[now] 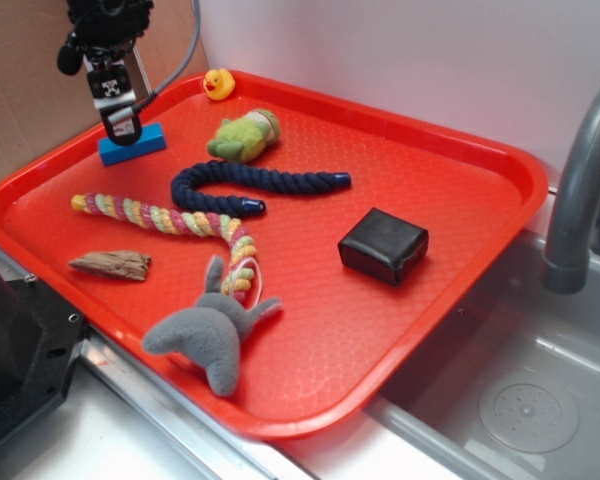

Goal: Grab the blue block.

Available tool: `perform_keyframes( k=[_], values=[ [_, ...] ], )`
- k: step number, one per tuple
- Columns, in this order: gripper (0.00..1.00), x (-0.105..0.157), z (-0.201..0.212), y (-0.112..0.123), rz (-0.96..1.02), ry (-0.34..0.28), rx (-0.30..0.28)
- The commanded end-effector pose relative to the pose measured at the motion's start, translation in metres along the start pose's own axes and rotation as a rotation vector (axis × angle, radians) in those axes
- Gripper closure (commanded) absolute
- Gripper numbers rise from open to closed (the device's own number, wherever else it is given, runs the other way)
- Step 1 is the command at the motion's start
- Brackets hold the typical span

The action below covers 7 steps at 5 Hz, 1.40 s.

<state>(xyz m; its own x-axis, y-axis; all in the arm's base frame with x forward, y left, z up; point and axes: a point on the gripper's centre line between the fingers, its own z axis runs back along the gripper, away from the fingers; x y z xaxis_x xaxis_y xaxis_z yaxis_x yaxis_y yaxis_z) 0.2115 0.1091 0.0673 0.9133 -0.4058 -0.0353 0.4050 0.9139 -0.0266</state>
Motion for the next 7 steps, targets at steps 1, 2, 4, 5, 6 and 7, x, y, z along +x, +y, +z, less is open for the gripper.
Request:
perform_keyframes(
  k=[1,2,4,5,6,7],
  values=[
    [0.0,-0.002,-0.007,0.043,0.032,-0.06,0.113],
    [0.0,-0.01,-0.015,0.055,0.053,-0.086,0.153],
    [0.0,-0.004,-0.047,0.057,0.059,-0.064,0.065],
    [0.0,0.007,-0.048,0.029,0.041,-0.05,0.04],
    [0.0,0.014,-0.039,0.003,0.005,-0.032,0.047],
    [0.0,0.019,-0.025,-0.011,0.001,-0.063,0.057]
  ],
)
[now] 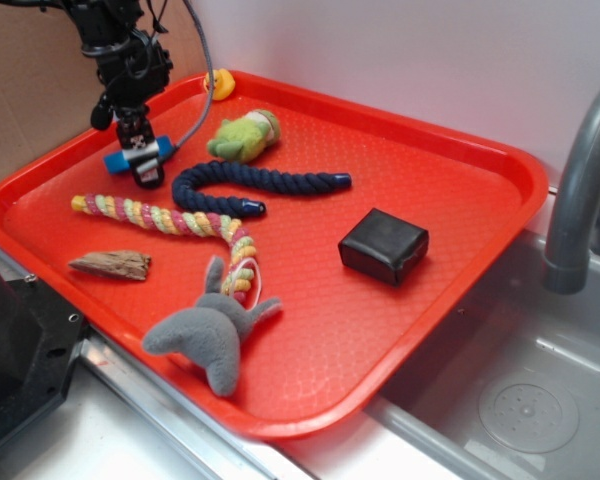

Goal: Grab the blue block.

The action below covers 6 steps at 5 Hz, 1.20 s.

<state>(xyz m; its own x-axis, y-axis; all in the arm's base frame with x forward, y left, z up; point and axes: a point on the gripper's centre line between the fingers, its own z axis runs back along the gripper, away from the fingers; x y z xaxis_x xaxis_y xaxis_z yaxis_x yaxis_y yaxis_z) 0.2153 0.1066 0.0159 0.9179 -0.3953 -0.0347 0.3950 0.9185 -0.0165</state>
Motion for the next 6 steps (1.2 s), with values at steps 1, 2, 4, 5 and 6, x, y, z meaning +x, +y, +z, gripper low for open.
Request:
perform_keyframes(
  k=[1,2,4,5,6],
  values=[
    [0.0,0.017,0.014,-0.009,0.036,-0.019,0.034],
    [1.0,0.02,0.005,-0.007,0.079,0.007,0.039],
    [0.0,0.014,-0.003,0.002,0.104,0.063,0.039],
    [0.02,0.007,-0.004,0.002,0.09,0.087,0.039],
    [0.0,-0.004,0.018,-0.012,-0.101,-0.031,0.017]
  ],
)
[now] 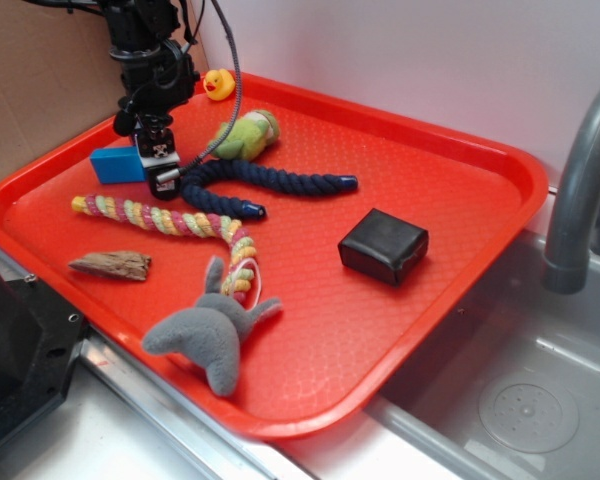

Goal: Grab the blue block.

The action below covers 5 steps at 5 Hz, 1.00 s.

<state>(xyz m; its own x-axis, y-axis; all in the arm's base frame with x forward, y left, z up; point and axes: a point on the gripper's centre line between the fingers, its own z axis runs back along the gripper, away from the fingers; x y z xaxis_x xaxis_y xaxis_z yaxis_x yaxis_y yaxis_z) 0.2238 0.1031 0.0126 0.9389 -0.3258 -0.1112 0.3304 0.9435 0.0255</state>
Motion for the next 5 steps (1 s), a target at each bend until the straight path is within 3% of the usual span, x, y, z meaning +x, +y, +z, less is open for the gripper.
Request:
perform_keyframes(
  k=[1,2,3,5],
  values=[
    [0.0,-0.026,0.036,-0.011,-0.422,-0.194,-0.013],
    [0.0,-0.028,0.032,-0.001,-0.498,-0.181,-0.061],
    [0.0,-0.027,0.021,0.001,-0.457,-0.159,-0.059],
    [0.0,-0.031,0.006,-0.013,-0.189,-0.143,-0.069]
  ],
)
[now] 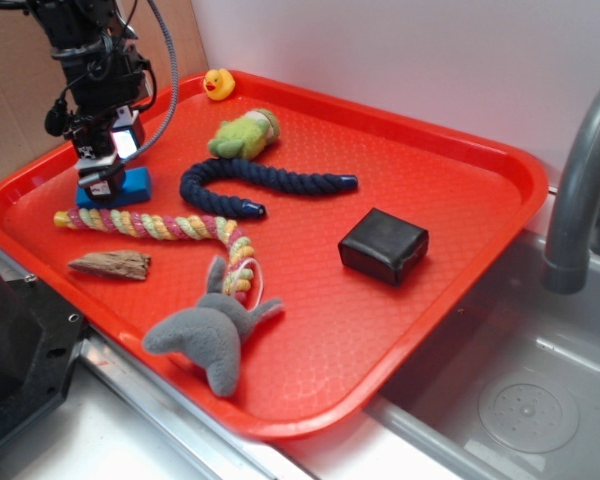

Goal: Grab the blue block.

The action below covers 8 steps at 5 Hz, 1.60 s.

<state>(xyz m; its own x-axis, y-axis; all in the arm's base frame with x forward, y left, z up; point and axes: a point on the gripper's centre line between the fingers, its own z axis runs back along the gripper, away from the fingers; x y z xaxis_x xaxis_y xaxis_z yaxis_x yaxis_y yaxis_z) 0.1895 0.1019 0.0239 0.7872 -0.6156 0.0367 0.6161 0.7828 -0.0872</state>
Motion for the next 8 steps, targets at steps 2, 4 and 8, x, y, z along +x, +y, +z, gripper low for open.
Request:
perform_keyframes(
  k=[2,4,8],
  values=[
    [0.12,0.009,-0.006,-0.007,0.117,0.001,0.047],
    [1.0,0.005,-0.016,0.006,0.172,0.056,0.044],
    [1.0,0.018,0.168,-0.03,0.782,-0.152,0.172]
  ],
)
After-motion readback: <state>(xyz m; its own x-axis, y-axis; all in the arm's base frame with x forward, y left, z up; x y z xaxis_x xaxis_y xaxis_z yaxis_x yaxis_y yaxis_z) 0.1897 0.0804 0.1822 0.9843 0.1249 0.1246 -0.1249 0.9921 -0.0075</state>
